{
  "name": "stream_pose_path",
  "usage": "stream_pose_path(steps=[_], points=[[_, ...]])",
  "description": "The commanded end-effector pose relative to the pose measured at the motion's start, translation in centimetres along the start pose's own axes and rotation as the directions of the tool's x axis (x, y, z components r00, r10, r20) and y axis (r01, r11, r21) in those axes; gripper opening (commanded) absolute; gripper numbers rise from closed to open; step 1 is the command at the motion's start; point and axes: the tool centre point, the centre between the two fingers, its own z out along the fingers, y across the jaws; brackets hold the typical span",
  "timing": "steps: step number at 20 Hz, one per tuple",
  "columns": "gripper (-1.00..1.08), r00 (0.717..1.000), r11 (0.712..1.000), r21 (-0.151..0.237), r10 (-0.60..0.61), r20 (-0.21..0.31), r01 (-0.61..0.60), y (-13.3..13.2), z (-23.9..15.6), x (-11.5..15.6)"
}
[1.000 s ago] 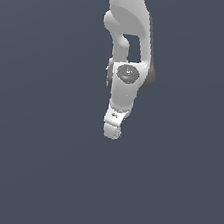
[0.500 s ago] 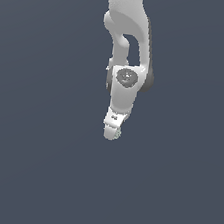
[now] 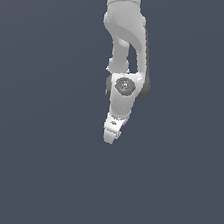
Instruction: Pick up the object and move it to a goal position.
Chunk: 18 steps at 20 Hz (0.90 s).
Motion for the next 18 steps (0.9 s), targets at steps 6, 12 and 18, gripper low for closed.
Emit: stream_pose_path(steps=[6,12,18], points=[[-1.00,1.000,1.000,-0.001,0.000,0.000,0.000,0.1,0.1,0.0],[-1.00,1.000,1.000,-0.003,0.000,-0.001,0.000,0.1,0.0,0.1],[-1.00,1.000,1.000,-0.003,0.000,-0.001,0.000,-0.4,-1.2,0.5]])
